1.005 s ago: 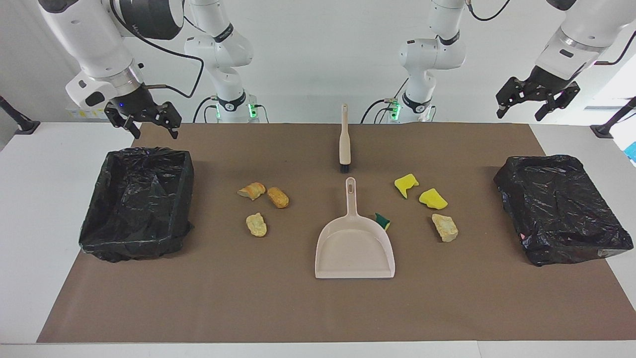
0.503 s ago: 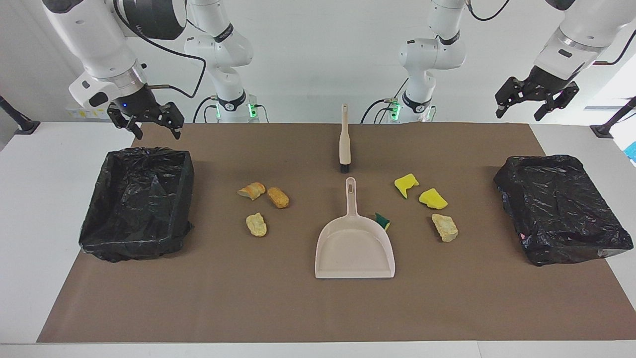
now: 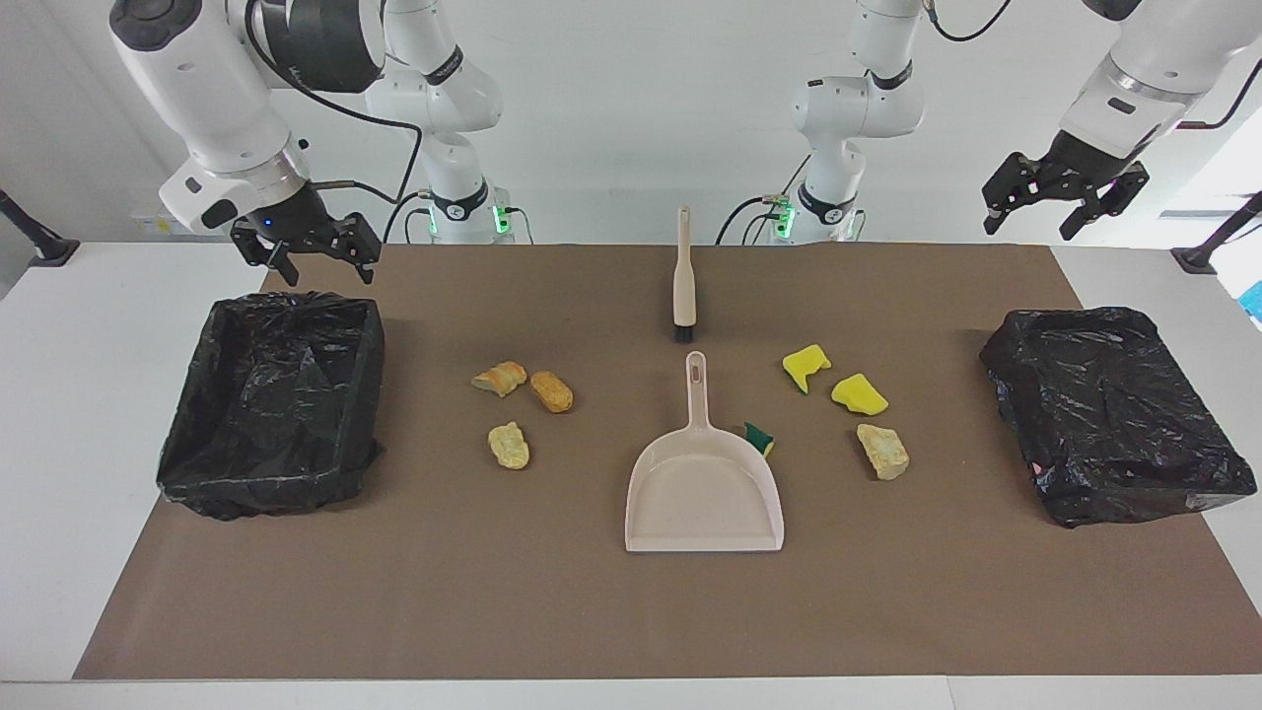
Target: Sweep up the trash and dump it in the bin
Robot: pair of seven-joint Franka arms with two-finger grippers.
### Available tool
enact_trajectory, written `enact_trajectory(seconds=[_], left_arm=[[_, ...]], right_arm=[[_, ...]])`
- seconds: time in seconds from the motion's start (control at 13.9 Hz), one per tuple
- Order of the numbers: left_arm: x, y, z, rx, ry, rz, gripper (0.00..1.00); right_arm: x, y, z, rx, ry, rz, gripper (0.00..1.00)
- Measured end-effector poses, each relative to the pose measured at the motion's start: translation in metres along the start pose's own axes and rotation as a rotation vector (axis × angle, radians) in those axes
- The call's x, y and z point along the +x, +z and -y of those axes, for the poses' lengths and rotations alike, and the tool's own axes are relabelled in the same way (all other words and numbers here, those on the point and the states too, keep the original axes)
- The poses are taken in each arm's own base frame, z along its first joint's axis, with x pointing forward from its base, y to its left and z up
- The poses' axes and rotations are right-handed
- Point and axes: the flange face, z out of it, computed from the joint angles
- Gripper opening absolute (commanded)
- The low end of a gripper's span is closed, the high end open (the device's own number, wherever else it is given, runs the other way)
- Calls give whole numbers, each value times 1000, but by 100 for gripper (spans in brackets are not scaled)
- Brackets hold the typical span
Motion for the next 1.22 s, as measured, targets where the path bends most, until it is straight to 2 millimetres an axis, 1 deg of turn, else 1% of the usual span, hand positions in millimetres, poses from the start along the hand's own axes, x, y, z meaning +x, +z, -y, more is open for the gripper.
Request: enact_trajectory(seconds=[0.14,0.43,0.57,0.72,0.93,1.22], left_arm=[[0,0,-1,0,1,0,100],[0,0,-1,0,2,0,100],[0,0,-1,0,2,0,100],[0,0,-1,0,2,0,100],[0,0,-1,0,2,0,100],[0,1,-3,0,5,3,100]], right_arm=[[1,0,6,-1,-10,-5,100],[1,0,5,-1,-9,-4,100],[3,3,6,-1,-10,1,100],[7,11,11,-1,-19,15,100],[24,37,30,-3,-52,34,100],[59,80,53,-5,-89,6,100]])
